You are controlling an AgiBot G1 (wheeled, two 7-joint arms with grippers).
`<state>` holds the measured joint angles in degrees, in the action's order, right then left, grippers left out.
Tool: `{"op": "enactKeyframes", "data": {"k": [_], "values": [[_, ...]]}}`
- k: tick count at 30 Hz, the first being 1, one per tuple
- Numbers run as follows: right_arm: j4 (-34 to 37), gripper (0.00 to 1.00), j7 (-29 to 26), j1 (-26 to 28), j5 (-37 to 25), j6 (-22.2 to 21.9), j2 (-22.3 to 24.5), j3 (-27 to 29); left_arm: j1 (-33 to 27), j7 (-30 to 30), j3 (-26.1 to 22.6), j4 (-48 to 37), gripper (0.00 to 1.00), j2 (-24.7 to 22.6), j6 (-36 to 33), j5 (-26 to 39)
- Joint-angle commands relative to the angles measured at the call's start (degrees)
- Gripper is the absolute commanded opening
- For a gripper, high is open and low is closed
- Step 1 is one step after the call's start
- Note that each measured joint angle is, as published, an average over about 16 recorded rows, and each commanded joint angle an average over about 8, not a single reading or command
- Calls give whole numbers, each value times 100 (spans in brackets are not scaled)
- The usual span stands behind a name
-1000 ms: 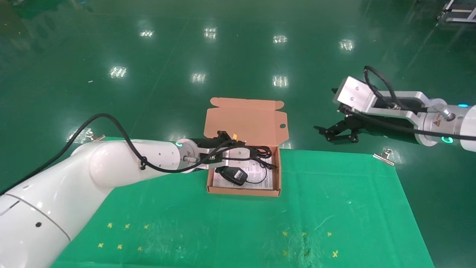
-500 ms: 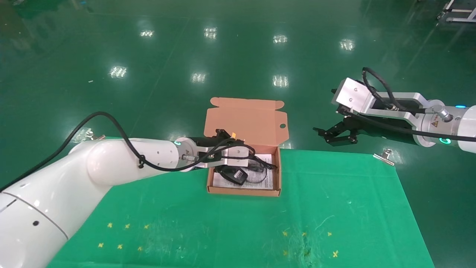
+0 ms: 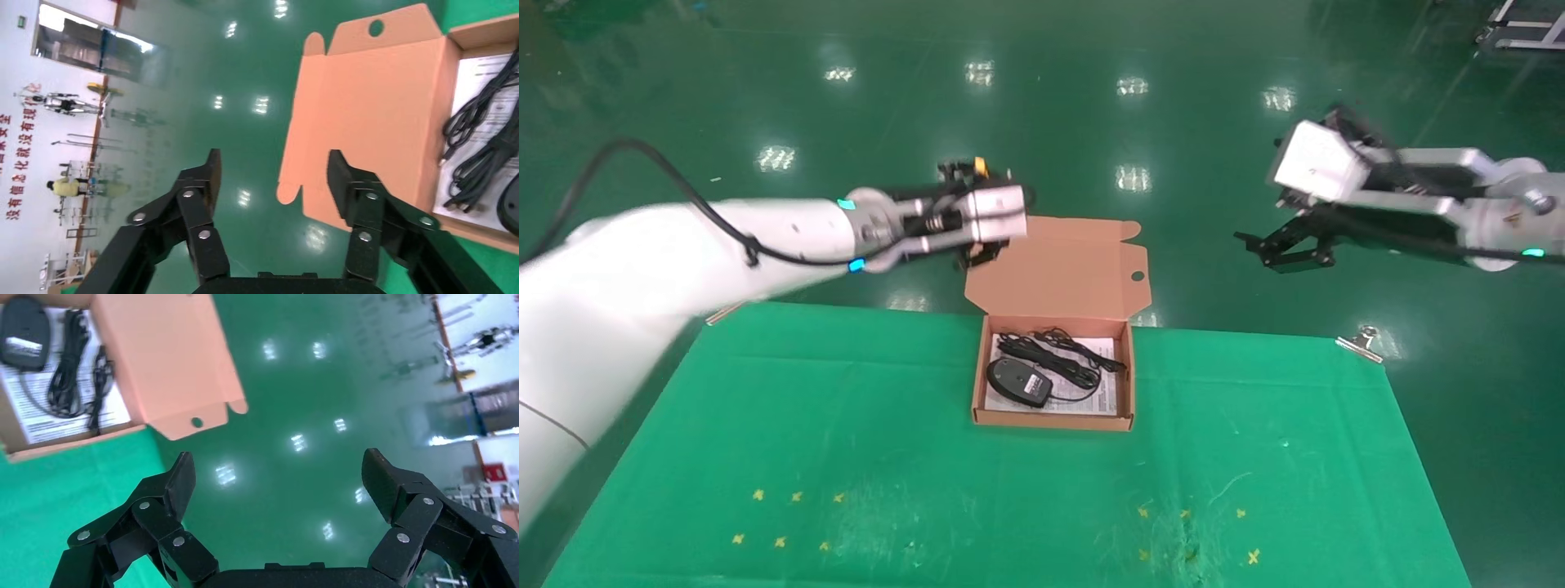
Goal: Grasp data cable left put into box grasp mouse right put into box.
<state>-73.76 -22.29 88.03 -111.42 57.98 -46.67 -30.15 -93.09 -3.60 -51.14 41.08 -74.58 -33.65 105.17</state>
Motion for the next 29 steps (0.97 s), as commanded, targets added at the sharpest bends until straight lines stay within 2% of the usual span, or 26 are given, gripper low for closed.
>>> {"op": "enactKeyframes", "data": {"k": [1, 6, 26, 29], "values": [[-75, 100, -12, 60, -141, 25, 8, -33, -106, 43, 43, -48, 100, 15, 70, -20], [-123, 100, 49, -57, 137, 184, 64, 15, 10, 125, 236, 87, 100, 211, -161, -349], [-74, 100, 432, -956, 2504, 1082, 446, 501, 1102, 580, 1374, 1186, 100, 1512, -1912, -2427], [-70, 100, 461, -1024, 2684, 1150, 475, 537, 1184, 614, 1460, 1269, 100, 1610, -2045, -2585]]}}
